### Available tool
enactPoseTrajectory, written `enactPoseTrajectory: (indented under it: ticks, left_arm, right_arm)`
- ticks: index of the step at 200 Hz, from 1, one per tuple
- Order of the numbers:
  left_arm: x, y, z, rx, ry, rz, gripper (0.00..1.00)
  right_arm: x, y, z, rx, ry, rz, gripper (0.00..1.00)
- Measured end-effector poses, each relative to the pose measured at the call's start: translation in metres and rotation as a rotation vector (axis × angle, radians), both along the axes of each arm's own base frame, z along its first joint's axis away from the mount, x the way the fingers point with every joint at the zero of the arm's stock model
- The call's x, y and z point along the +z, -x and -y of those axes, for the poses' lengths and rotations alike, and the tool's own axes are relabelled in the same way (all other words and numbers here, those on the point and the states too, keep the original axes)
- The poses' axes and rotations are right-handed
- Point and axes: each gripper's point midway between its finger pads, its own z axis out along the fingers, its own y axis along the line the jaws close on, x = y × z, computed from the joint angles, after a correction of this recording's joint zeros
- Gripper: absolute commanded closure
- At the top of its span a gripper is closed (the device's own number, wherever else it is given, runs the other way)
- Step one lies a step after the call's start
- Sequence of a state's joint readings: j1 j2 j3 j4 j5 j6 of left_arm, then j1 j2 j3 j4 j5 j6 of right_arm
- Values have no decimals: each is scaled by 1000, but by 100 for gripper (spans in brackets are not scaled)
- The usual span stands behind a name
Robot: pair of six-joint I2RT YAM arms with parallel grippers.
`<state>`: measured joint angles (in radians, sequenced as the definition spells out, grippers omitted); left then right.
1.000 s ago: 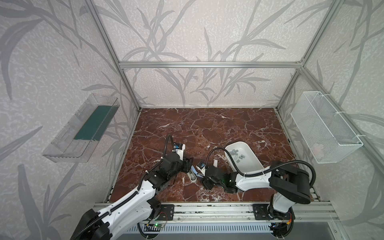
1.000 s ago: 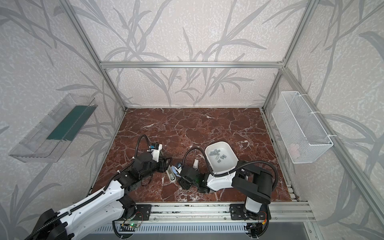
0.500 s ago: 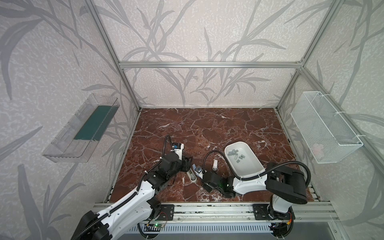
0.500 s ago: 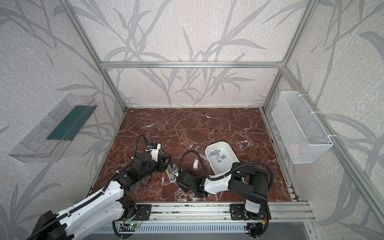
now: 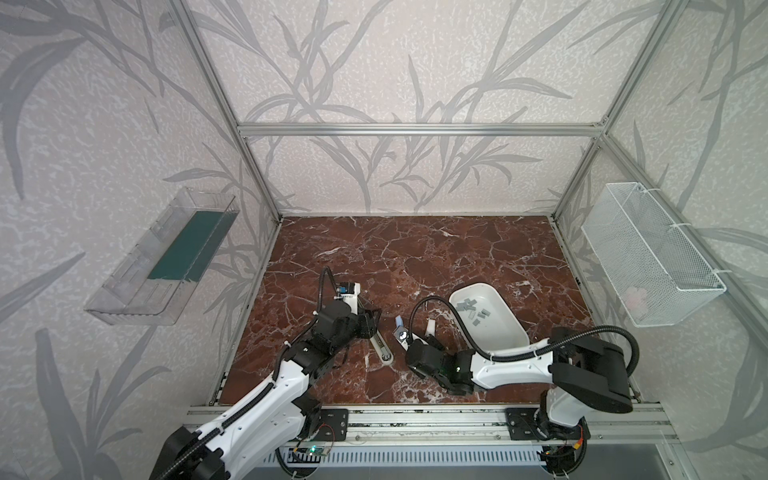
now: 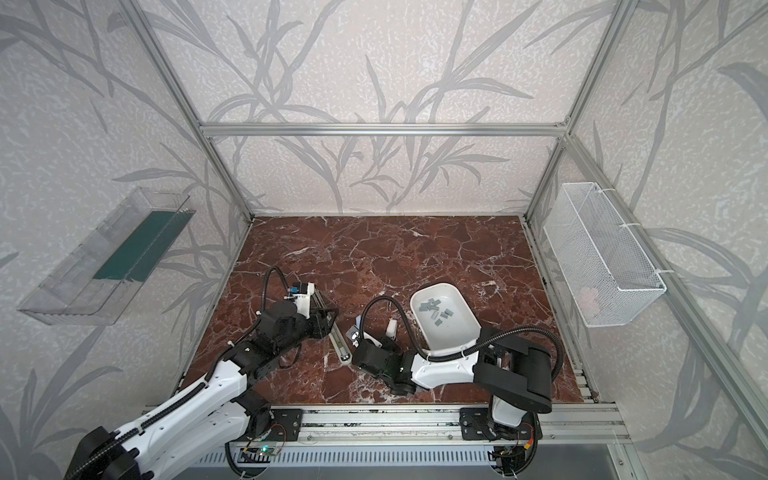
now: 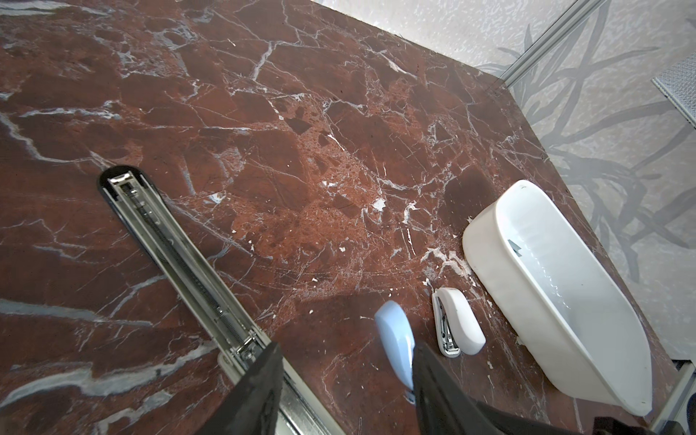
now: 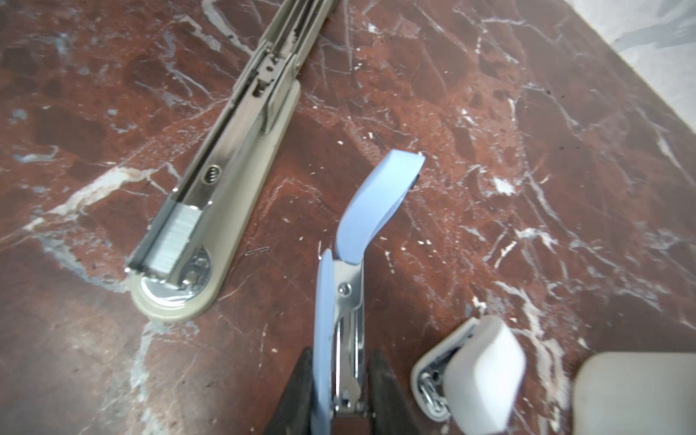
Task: Load the staples into the stapler
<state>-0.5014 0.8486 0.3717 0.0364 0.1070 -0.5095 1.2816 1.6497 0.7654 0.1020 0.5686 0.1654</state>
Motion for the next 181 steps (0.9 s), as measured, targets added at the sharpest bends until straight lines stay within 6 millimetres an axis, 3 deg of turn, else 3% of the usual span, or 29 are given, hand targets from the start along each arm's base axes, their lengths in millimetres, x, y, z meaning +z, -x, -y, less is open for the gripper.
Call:
enactPoseTrajectory:
  ticks: [38, 66, 95, 126, 150, 181]
  left_arm:
    - [6, -2, 3, -11, 22, 21, 43]
    - [9, -4, 2, -8, 29, 31, 43]
    - [11, -4, 2, -8, 36, 39, 43]
    - [12, -4, 2, -11, 41, 43, 43]
    - [12, -2, 2, -15, 44, 42, 43]
    - [13, -2, 1, -17, 50, 46, 43]
  right_arm:
    - [24, -7, -9, -98, 125, 101, 76]
    - [1, -1, -18, -113, 295, 135, 76]
    - [-30, 5, 0, -108, 481, 122, 76]
    - [-28, 6, 20, -138, 579, 123, 75]
    - [-24, 8, 24, -154, 609, 117, 74]
    - [-36, 19, 24, -119, 669, 101, 71]
